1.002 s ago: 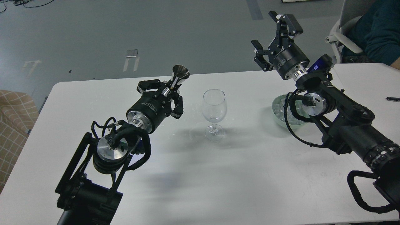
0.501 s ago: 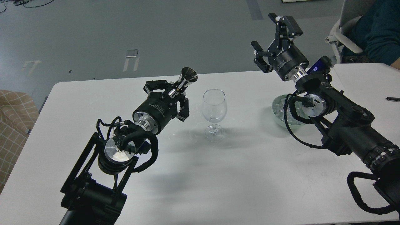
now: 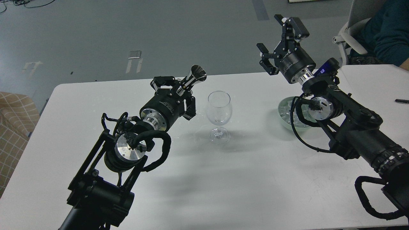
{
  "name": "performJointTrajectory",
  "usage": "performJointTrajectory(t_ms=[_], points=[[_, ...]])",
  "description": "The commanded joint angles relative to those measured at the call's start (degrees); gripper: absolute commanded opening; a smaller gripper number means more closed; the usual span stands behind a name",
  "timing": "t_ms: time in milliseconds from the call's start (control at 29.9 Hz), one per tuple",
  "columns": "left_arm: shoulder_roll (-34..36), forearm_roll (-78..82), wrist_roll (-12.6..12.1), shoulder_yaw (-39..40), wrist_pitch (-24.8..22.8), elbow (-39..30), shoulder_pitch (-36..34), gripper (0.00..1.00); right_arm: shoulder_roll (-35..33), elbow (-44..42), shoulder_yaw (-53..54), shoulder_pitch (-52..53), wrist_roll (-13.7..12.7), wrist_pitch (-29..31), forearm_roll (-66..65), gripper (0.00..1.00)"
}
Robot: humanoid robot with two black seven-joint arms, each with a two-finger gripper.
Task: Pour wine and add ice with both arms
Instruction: 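Tilt the jigger over the wine glass rim with the left gripper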
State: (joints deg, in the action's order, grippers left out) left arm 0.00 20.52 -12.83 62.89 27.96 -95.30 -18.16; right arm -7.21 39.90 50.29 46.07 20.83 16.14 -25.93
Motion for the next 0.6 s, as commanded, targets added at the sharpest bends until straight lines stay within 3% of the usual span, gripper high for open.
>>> performJointTrajectory(t_ms=[0, 568], points=[[0.0, 0.1, 0.1, -1.7, 0.0, 0.0, -0.7, 0.00, 0.0, 0.0, 0.0, -0.4, 0.0, -0.1, 0.0, 1.00], [0.0, 6.7, 0.0, -4.4, 0.0, 0.4, -0.9, 0.00, 0.0, 0.0, 0.1, -0.5, 0.0, -0.1, 0.0, 1.00]])
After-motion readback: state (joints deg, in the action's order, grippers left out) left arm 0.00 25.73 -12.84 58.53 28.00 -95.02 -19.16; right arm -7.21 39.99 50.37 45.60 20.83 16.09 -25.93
